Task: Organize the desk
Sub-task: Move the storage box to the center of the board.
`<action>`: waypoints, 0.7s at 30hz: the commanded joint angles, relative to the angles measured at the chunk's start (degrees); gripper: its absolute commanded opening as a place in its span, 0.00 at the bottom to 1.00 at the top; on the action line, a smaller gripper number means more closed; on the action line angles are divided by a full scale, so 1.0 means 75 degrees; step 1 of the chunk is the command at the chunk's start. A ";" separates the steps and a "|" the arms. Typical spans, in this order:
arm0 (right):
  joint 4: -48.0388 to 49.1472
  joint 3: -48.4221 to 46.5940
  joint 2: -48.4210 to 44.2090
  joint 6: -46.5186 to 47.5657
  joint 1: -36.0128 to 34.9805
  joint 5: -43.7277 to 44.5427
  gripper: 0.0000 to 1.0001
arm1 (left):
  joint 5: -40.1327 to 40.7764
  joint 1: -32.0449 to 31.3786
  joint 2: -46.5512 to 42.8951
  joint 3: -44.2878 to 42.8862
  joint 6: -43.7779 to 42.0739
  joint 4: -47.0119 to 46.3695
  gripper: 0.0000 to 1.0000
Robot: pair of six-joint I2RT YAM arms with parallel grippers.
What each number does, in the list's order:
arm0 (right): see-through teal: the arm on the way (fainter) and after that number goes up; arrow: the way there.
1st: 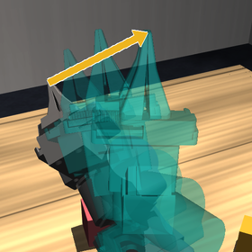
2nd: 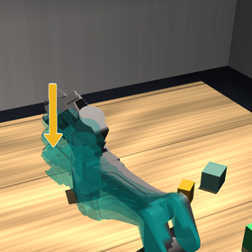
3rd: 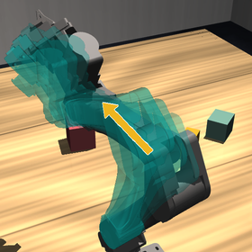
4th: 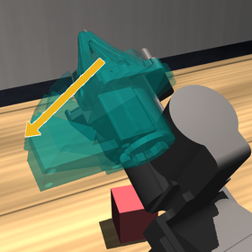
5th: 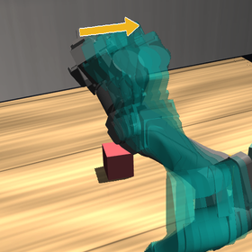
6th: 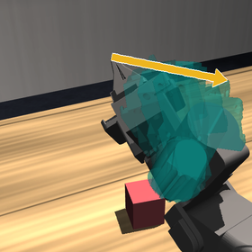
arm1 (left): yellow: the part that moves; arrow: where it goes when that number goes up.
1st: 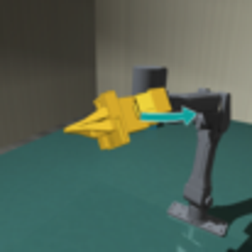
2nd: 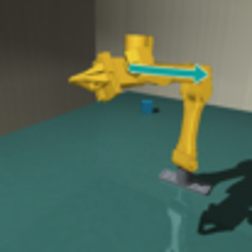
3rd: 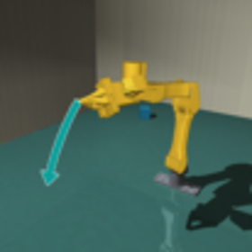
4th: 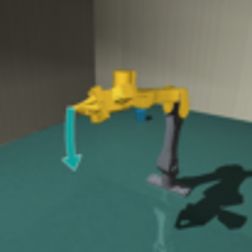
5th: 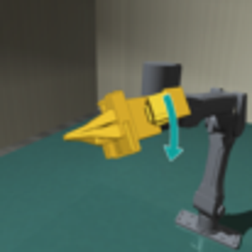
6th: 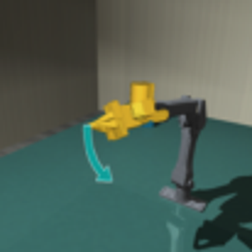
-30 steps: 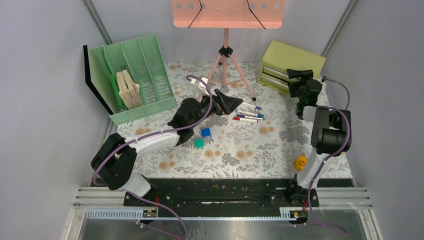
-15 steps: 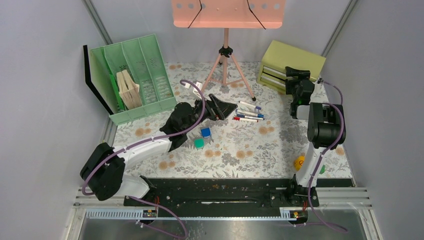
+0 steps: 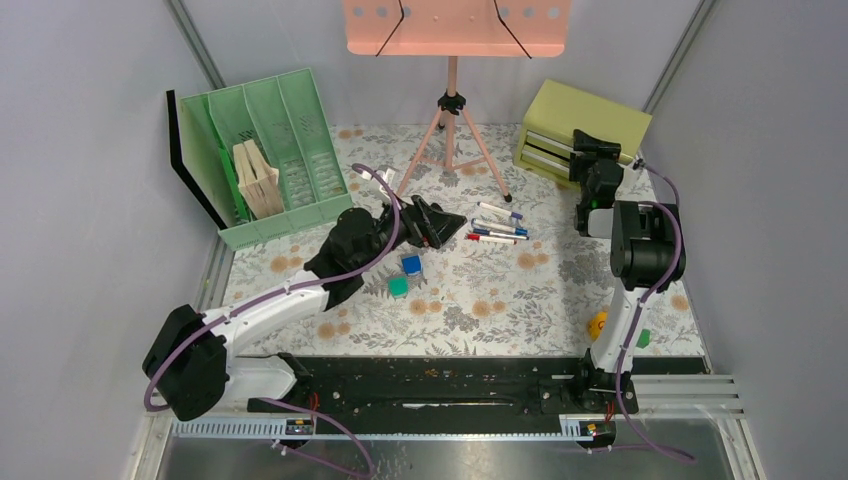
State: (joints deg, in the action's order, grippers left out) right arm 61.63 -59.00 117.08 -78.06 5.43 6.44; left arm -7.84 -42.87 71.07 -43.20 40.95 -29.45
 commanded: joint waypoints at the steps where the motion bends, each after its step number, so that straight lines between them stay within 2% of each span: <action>1: 0.0295 -0.0320 0.0116 -0.0215 -0.0055 0.0526 0.68 | -0.0154 0.0038 -0.0229 0.0111 -0.0280 -0.0035 0.94; 3: 0.0333 -0.0318 0.0123 -0.0254 -0.0068 0.0412 0.53 | -0.0223 0.0049 -0.0226 0.0083 -0.0317 -0.0018 0.94; 7: 0.0537 -0.0147 0.0113 -0.0425 -0.0074 0.0284 0.32 | -0.0285 0.0051 -0.0225 0.0021 -0.0454 0.0034 0.96; 13: 0.0551 0.0290 -0.0169 -0.0378 -0.0080 0.0086 0.18 | -0.0327 0.0128 -0.0177 -0.0126 -0.0727 0.0102 0.96; 21: 0.0024 0.0771 -0.1050 0.0004 -0.0080 -0.0255 0.12 | -0.0490 0.0257 -0.0034 -0.0306 -0.0847 0.0120 0.97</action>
State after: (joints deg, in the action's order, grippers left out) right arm 64.42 -55.46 115.77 -81.73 5.26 5.74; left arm -9.32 -41.50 70.89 -42.74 36.32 -26.41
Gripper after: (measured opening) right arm 0.645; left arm 0.963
